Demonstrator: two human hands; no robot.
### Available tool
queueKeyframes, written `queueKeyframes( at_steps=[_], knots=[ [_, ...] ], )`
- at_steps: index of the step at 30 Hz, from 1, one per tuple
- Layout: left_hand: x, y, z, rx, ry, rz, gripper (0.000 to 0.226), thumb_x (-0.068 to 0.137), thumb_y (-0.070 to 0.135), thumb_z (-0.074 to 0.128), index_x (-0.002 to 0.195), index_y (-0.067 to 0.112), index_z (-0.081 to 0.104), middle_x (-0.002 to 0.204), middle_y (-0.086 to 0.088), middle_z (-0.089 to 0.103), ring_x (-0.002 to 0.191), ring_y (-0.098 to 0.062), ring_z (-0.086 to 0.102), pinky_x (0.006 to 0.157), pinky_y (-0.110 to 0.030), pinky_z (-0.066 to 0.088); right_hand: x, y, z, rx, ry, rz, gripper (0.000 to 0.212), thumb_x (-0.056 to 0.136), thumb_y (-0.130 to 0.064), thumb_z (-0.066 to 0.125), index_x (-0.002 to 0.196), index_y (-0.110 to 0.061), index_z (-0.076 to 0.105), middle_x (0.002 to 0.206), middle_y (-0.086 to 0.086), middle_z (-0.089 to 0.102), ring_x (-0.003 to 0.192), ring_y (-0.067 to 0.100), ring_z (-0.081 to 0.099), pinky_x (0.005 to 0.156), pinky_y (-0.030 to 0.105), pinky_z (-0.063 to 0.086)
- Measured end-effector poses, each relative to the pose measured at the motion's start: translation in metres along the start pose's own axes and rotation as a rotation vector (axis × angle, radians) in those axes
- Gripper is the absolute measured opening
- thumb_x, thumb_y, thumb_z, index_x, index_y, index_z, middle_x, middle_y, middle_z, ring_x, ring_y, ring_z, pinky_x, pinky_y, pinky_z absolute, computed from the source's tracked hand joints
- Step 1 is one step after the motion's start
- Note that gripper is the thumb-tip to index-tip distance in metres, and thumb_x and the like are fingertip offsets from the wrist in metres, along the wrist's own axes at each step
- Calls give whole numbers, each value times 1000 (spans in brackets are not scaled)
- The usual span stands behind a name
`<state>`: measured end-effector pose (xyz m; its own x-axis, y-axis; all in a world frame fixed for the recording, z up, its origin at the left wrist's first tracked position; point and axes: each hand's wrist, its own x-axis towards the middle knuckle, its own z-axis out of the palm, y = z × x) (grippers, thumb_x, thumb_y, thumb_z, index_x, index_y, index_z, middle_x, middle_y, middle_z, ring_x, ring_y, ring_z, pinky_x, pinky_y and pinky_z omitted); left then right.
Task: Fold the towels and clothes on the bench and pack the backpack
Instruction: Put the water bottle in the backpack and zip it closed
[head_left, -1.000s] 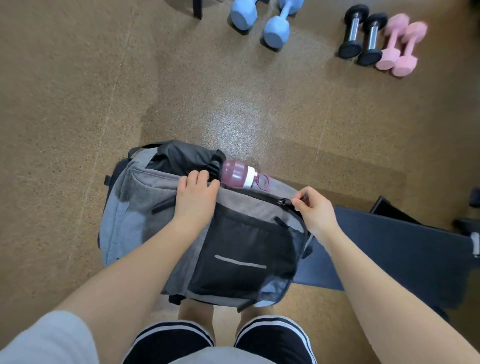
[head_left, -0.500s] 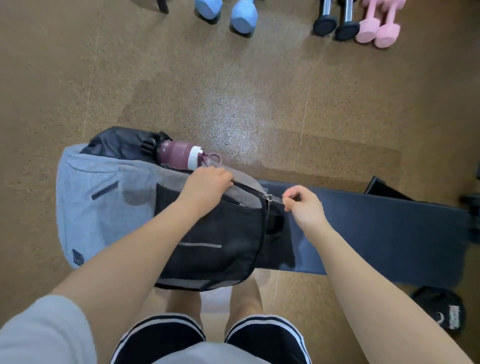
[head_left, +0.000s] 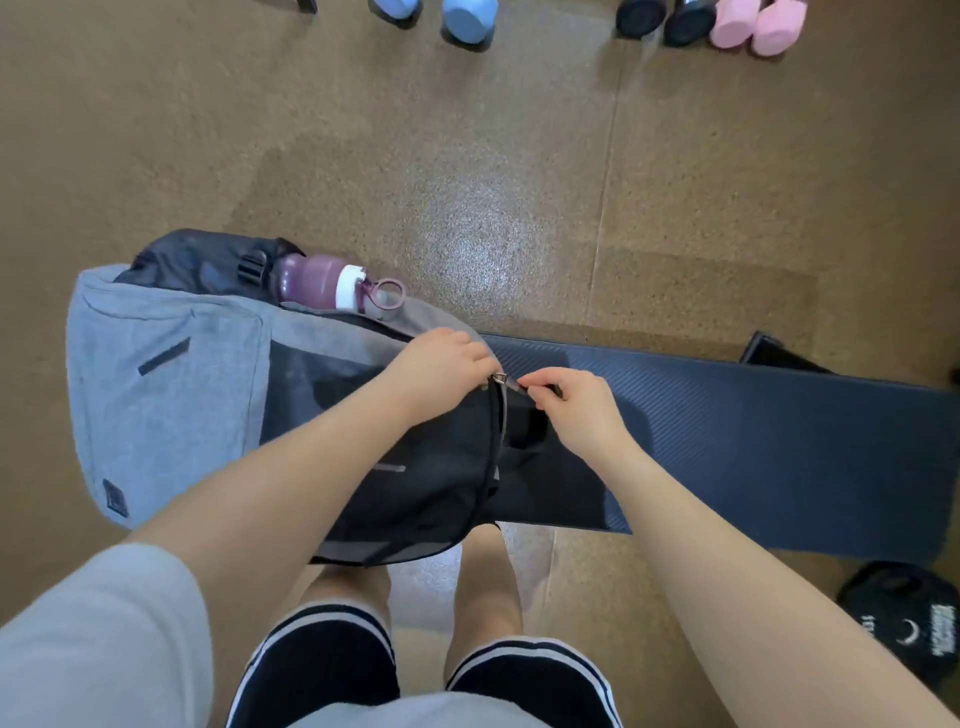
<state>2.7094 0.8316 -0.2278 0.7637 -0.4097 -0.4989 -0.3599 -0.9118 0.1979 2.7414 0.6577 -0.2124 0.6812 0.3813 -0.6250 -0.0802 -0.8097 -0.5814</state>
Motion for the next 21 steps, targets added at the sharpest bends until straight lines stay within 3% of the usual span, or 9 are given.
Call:
queueKeyframes(
  at_steps=[3, 6, 8, 11, 13, 15, 17, 21],
  knots=[
    [-9, -12, -5, -12, -8, 19, 28, 95, 14, 43, 120, 10, 55, 119, -6, 58, 109, -28, 50, 86, -37, 36, -13, 10, 17, -59, 34, 11, 24, 94, -12, 49, 107, -12, 69, 107, 0, 69, 102, 15, 59, 80, 12, 30],
    [-14, -23, -7, 45, 146, 116, 14, 70, 10, 76, 80, 9, 67, 77, -6, 67, 73, -28, 61, 61, -33, 46, -33, 27, 33, -122, 23, 107, 23, 95, -14, 47, 105, -15, 68, 106, 2, 68, 100, 21, 59, 86, 28, 44],
    [-18, -22, -4, 80, 184, 87, 20, 56, 8, 83, 65, 11, 64, 61, -3, 61, 58, -26, 58, 53, -28, 44, -45, 33, 44, -177, -7, 160, 22, 95, -17, 46, 103, -16, 67, 103, 3, 67, 95, 22, 60, 81, 36, 49],
    [-22, 4, 8, 77, 210, 68, 8, 76, 12, 59, 76, 13, 67, 74, -4, 67, 77, -28, 62, 72, -32, 48, -59, 32, 66, -183, -48, 247, 17, 93, -18, 43, 96, -15, 60, 101, 5, 64, 93, 27, 58, 74, 37, 48],
    [-23, 18, 24, 156, 216, 171, 36, 77, 17, 36, 87, 19, 71, 84, 2, 70, 86, -24, 66, 84, -35, 50, -59, 31, 78, -207, -3, 257, 15, 94, -18, 42, 103, -14, 54, 104, 9, 62, 95, 32, 57, 74, 39, 46],
    [-17, 25, 40, 212, 229, 296, 43, 75, 19, 31, 85, 23, 72, 83, 5, 70, 86, -21, 67, 91, -37, 48, -55, 34, 83, -238, 61, 218, 27, 94, -12, 42, 121, -16, 45, 110, 13, 61, 98, 35, 57, 75, 41, 46],
    [-7, 24, 50, 270, 211, 358, 39, 75, 17, 33, 73, 22, 71, 74, 4, 67, 79, -21, 65, 91, -36, 47, -48, 37, 84, -304, 49, 164, 40, 92, -4, 41, 130, -15, 40, 118, 14, 56, 104, 35, 56, 78, 42, 45],
    [-6, 18, 52, 301, 252, 420, 31, 71, 9, 38, 60, 16, 66, 58, 1, 59, 61, -23, 57, 78, -30, 53, -45, 40, 80, -518, 6, 62, 26, 90, -5, 37, 112, -11, 50, 115, 10, 53, 107, 32, 53, 70, 36, 35]
  ],
)
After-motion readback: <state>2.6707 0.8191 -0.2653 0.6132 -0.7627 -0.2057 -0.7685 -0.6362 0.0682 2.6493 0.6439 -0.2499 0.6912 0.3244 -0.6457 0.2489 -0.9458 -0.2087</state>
